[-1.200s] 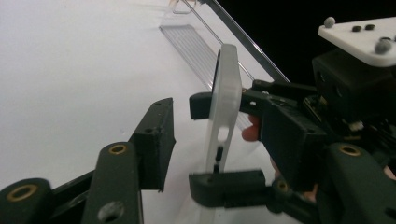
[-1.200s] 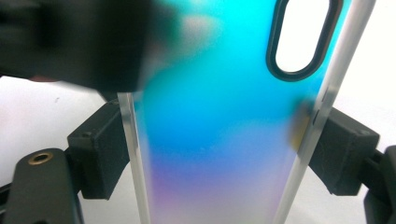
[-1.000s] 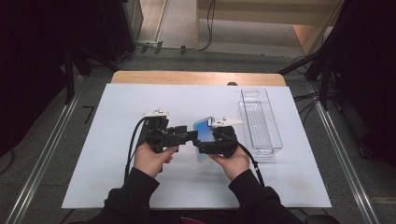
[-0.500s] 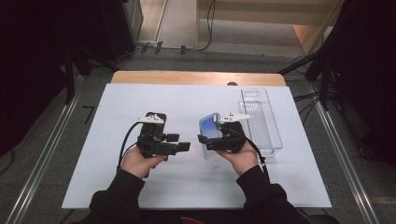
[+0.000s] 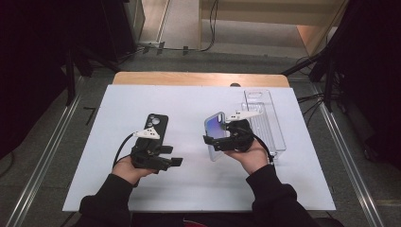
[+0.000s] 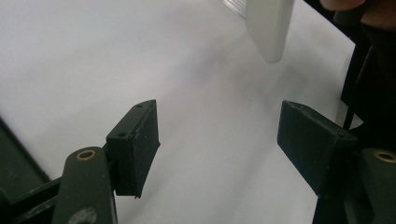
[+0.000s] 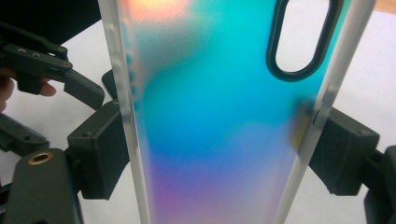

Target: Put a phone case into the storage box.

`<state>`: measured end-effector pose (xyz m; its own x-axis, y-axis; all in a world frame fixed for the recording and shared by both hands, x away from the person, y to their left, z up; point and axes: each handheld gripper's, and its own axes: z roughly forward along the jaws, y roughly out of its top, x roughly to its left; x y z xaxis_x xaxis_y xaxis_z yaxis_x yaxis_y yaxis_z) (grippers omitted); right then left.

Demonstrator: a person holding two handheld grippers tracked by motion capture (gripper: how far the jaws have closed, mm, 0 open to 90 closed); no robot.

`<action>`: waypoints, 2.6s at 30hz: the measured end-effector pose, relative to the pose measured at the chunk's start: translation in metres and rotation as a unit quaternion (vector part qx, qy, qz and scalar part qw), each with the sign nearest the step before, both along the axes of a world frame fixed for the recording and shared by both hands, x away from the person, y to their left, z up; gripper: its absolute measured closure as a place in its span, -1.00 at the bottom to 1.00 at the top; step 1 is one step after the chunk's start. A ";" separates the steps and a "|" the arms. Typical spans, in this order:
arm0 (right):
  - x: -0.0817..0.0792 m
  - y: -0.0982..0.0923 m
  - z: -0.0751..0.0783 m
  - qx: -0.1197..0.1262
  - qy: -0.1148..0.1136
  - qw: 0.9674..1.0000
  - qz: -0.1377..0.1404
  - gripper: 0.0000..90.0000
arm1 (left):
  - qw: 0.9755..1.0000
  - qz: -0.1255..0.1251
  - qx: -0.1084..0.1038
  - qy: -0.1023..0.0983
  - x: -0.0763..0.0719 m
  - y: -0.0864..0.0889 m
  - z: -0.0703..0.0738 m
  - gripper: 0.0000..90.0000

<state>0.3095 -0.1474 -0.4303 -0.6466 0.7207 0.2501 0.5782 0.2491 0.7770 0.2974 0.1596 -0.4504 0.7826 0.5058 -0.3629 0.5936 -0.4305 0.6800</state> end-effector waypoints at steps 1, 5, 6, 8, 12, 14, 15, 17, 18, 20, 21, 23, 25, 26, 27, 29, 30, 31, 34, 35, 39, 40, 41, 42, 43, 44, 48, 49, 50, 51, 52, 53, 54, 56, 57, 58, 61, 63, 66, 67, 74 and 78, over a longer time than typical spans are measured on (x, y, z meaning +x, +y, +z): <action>0.000 -0.001 0.001 -0.002 0.000 1.000 0.002 -0.67 | 1.000 0.000 0.000 0.000 0.000 0.000 0.000 -0.35; 0.001 -0.003 0.002 -0.003 0.002 1.000 0.006 -0.67 | 1.000 0.000 0.004 -0.003 -0.003 0.006 -0.005 -0.35; 0.001 -0.003 0.002 -0.003 0.002 1.000 0.006 -0.67 | 1.000 -0.001 0.008 -0.003 -0.003 0.008 -0.006 -0.35; 0.001 -0.004 0.004 0.002 0.006 1.000 0.009 -0.67 | 1.000 -0.001 0.011 -0.001 -0.006 0.011 -0.009 -0.35; 0.001 -0.006 0.006 0.000 0.007 1.000 0.008 -0.67 | 1.000 0.000 0.016 0.001 -0.008 0.016 -0.011 -0.35; 0.001 -0.007 0.008 0.000 0.007 1.000 0.007 -0.67 | 1.000 0.001 0.016 0.002 -0.009 0.019 -0.011 -0.35; 0.001 -0.008 0.009 -0.002 0.007 1.000 0.005 -0.67 | 1.000 0.003 0.015 0.001 -0.009 0.020 -0.011 -0.35; 0.001 -0.010 0.011 -0.003 0.005 1.000 0.001 -0.67 | 1.000 0.007 0.018 0.001 -0.011 0.024 -0.012 -0.35; 0.001 -0.012 0.013 0.001 0.005 1.000 -0.003 -0.67 | 1.000 0.008 0.018 0.001 -0.012 0.025 -0.012 -0.35; 0.001 -0.015 0.017 0.006 0.004 1.000 -0.007 -0.67 | 0.999 0.026 0.020 0.000 -0.014 0.027 -0.012 -0.34; 0.002 -0.017 0.020 0.006 0.000 1.000 -0.010 -0.67 | 0.999 0.033 0.020 0.001 -0.014 0.028 -0.011 -0.34; 0.002 -0.019 0.022 0.006 -0.002 1.000 -0.012 -0.67 | 0.999 0.043 0.013 0.003 -0.014 0.030 -0.009 -0.34; 0.002 -0.023 0.026 0.008 -0.005 1.000 -0.018 -0.67 | 0.999 0.049 0.011 0.001 -0.014 0.031 -0.008 -0.34; 0.003 -0.027 0.030 0.009 -0.006 1.000 -0.027 -0.67 | 0.998 0.054 0.012 0.004 -0.014 0.033 -0.009 -0.34; 0.004 -0.029 0.031 0.008 -0.009 0.999 -0.030 -0.67 | 0.998 0.056 0.014 0.005 -0.014 0.034 -0.009 -0.34; 0.004 -0.034 0.035 0.012 -0.009 0.999 -0.037 -0.67 | 0.998 0.057 0.016 0.007 -0.014 0.034 -0.010 -0.34; 0.005 -0.036 0.036 0.013 -0.010 0.999 -0.043 -0.67 | 0.998 0.057 0.016 0.007 -0.014 0.034 -0.010 -0.34; 0.006 -0.040 0.038 0.014 -0.011 0.999 -0.048 -0.67 | 0.998 0.058 0.020 0.010 -0.014 0.034 -0.010 -0.34; 0.008 -0.047 0.042 0.017 -0.015 0.998 -0.058 -0.67 | 0.998 0.060 0.024 0.012 -0.015 0.034 -0.011 -0.34; 0.009 -0.050 0.044 0.017 -0.018 0.998 -0.060 -0.67 | 0.998 0.062 0.025 0.015 -0.015 0.035 -0.011 -0.34; 0.010 -0.055 0.047 0.014 -0.021 0.997 -0.070 -0.67 | 0.997 0.067 0.026 0.019 -0.015 0.037 -0.011 -0.34; 0.011 -0.057 0.048 0.013 -0.024 0.997 -0.073 -0.67 | 0.997 0.069 0.025 0.021 -0.015 0.037 -0.011 -0.34; 0.012 -0.062 0.050 0.013 -0.025 0.996 -0.081 -0.67 | 0.997 0.071 0.025 0.023 -0.015 0.038 -0.011 -0.34; 0.013 -0.064 0.050 0.011 -0.027 0.996 -0.085 -0.67 | 0.997 0.072 0.026 0.023 -0.016 0.039 -0.012 -0.34; 0.014 -0.067 0.051 0.010 -0.029 0.995 -0.091 -0.67 | 0.997 0.073 0.026 0.022 -0.016 0.039 -0.012 -0.34; 0.014 -0.068 0.052 0.010 -0.029 0.995 -0.094 -0.67 | 0.997 0.073 0.026 0.022 -0.016 0.039 -0.012 -0.34; 0.017 -0.079 0.053 0.011 -0.034 0.993 -0.116 -0.67 | 0.997 0.074 0.028 0.025 -0.017 0.040 -0.012 -0.34; 0.018 -0.080 0.053 0.011 -0.033 0.992 -0.119 -0.67 | 0.997 0.075 0.026 0.025 -0.018 0.040 -0.012 -0.34; 0.018 -0.080 0.053 0.011 -0.033 0.992 -0.119 -0.67 | 0.997 0.075 0.026 0.025 -0.018 0.040 -0.012 -0.34; 0.019 -0.083 0.053 0.012 -0.034 0.991 -0.126 -0.67 | 0.997 0.075 0.026 0.025 -0.018 0.040 -0.012 -0.34; 0.020 -0.088 0.053 0.012 -0.035 0.990 -0.137 -0.67 | 0.996 0.076 0.027 0.026 -0.018 0.041 -0.012 -0.34; 0.021 -0.091 0.053 0.012 -0.035 0.989 -0.141 -0.67 | 0.996 0.076 0.027 0.026 -0.018 0.041 -0.012 -0.34; 0.021 -0.093 0.053 0.012 -0.038 0.989 -0.145 -0.67 | 0.996 0.076 0.027 0.027 -0.018 0.041 -0.013 -0.34; 0.022 -0.095 0.054 0.012 -0.039 0.988 -0.151 -0.67 | 0.996 0.078 0.025 0.028 -0.018 0.042 -0.013 -0.34; 0.023 -0.098 0.054 0.009 -0.043 0.987 -0.156 -0.67 | 0.996 0.079 0.024 0.027 -0.017 0.042 -0.012 -0.34; 0.023 -0.098 0.054 0.009 -0.043 0.987 -0.156 -0.67 | 0.996 0.082 0.023 0.026 -0.017 0.043 -0.012 -0.34; 0.025 -0.109 0.054 -0.002 -0.049 0.983 -0.179 -0.67 | 0.996 0.086 0.021 0.025 -0.017 0.044 -0.011 -0.34; 0.026 -0.112 0.054 -0.003 -0.050 0.982 -0.184 -0.67 | 0.996 0.086 0.021 0.024 -0.017 0.044 -0.011 -0.34; 0.029 -0.119 0.053 -0.004 -0.052 0.979 -0.198 -0.67 | 0.996 0.085 0.022 0.027 -0.017 0.043 -0.012 -0.34; 0.031 -0.121 0.052 -0.005 -0.052 0.978 -0.204 -0.67 | 0.996 0.084 0.024 0.027 -0.017 0.043 -0.012 -0.34; 0.050 -0.127 0.041 -0.014 -0.045 0.972 -0.230 -0.67 | 0.996 0.085 0.024 0.028 -0.016 0.043 -0.012 -0.34; 0.064 -0.128 0.038 -0.024 -0.037 0.971 -0.233 -0.67 | 0.996 0.086 0.021 0.029 -0.017 0.044 -0.013 -0.34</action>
